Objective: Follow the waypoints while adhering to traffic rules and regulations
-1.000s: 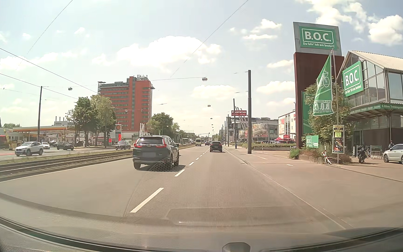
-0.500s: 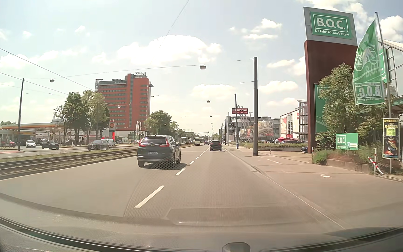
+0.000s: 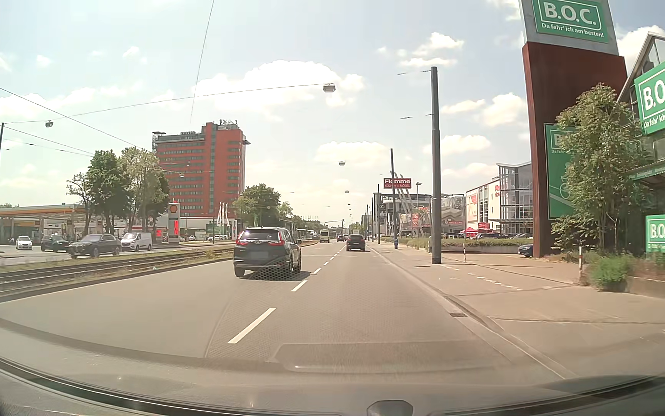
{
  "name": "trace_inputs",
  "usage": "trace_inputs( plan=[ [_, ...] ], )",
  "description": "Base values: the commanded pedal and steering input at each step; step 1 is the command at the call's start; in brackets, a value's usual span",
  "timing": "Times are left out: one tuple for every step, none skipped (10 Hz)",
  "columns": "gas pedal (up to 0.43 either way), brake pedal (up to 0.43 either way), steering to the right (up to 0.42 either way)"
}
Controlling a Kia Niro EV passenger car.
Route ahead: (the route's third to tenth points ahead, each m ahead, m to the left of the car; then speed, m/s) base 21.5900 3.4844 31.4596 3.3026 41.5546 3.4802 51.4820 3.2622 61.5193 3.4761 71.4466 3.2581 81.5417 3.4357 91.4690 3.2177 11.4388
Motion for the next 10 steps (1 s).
trace_inputs(
  plan=[
    [0.079,0.03,0.002],
    [0.079,0.03,0.002],
    [0.079,0.03,0.002],
    [0.079,0.03,0.002],
    [0.079,0.03,0.001],
    [0.079,0.03,0.002],
    [0.079,0.03,0.001],
    [0.079,0.03,0.001],
    [0.079,0.03,0.002],
    [0.079,0.03,0.001]
  ],
)
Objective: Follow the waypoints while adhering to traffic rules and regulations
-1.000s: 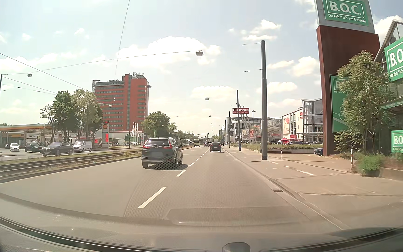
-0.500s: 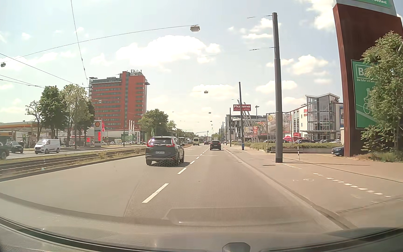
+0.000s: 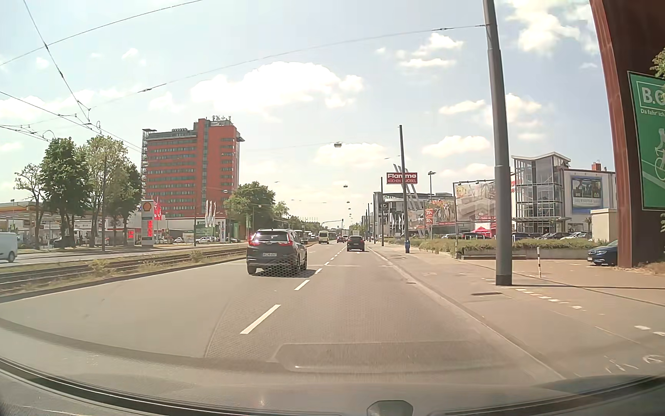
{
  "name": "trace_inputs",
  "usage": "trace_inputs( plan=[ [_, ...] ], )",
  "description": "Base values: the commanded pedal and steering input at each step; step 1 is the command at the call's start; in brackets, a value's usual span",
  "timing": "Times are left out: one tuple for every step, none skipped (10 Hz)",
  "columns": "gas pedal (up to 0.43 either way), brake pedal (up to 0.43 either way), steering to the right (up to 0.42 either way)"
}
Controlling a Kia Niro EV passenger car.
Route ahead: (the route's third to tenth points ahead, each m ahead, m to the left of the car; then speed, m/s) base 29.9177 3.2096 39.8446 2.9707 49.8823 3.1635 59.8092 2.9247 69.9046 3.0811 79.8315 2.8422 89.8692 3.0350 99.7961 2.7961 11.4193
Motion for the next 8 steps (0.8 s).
trace_inputs(
  plan=[
    [0.079,0.03,0.002],
    [0.079,0.03,0.002],
    [0.079,0.03,0.002],
    [0.079,0.03,0.002],
    [0.079,0.03,0.001],
    [0.079,0.03,0.001],
    [0.079,0.03,0.001],
    [0.079,0.03,0.002]
  ],
)
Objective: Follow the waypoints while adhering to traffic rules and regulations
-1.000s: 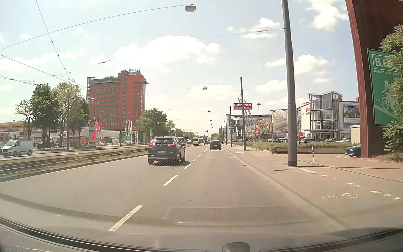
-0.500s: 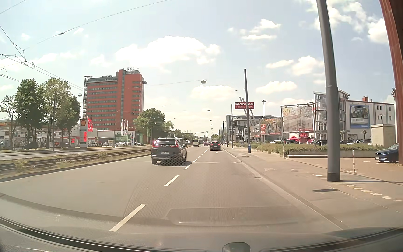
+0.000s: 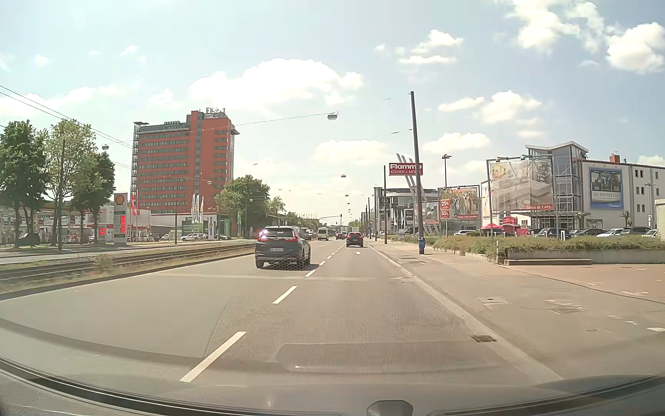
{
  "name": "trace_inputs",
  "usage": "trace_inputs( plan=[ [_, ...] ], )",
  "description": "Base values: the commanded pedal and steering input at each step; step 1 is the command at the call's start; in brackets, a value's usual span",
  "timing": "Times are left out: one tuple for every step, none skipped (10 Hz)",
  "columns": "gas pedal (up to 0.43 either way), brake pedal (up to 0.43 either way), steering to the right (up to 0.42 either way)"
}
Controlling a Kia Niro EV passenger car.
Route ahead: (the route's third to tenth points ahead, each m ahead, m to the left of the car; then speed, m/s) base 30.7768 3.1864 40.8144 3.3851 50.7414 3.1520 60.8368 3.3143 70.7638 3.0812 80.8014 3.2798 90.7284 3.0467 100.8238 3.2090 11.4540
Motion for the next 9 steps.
trace_inputs(
  plan=[
    [0.079,0.03,0.002],
    [0.079,0.03,0.002],
    [0.079,0.03,0.002],
    [0.079,0.03,0.001],
    [0.079,0.03,0.002],
    [0.079,0.03,0.002],
    [0.079,0.03,0.002],
    [0.079,0.03,0.003],
    [0.079,0.03,0.003]
  ],
)
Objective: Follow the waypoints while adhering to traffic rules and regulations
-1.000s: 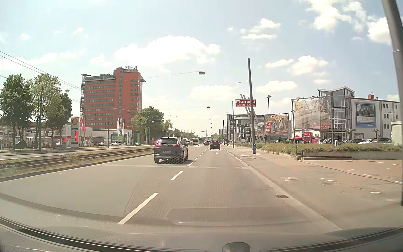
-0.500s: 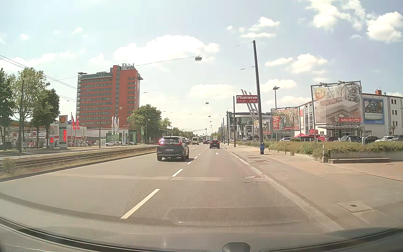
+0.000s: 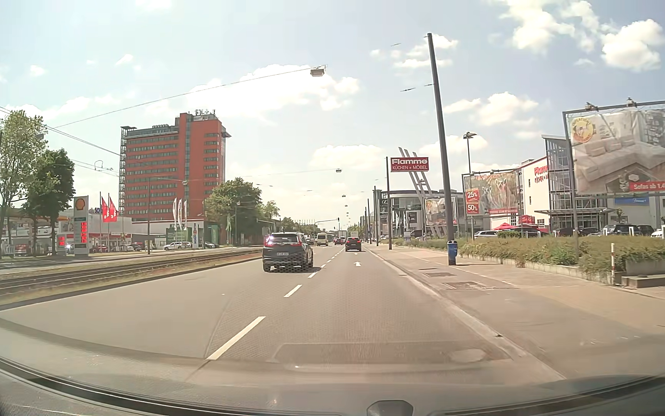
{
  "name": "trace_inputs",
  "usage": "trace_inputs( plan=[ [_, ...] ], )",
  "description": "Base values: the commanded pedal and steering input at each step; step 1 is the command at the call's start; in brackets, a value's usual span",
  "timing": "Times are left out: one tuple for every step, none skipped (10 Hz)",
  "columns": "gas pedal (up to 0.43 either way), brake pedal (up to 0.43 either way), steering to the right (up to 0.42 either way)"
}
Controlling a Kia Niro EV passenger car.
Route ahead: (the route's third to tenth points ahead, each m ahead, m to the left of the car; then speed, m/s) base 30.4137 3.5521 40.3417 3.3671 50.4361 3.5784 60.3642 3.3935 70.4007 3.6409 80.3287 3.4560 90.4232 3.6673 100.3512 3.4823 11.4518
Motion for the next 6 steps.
trace_inputs(
  plan=[
    [0.079,0.03,0.003],
    [0.079,0.03,0.003],
    [0.079,0.03,0.003],
    [0.079,0.03,0.003],
    [0.079,0.03,0.003],
    [0.079,0.03,0.003]
  ],
)
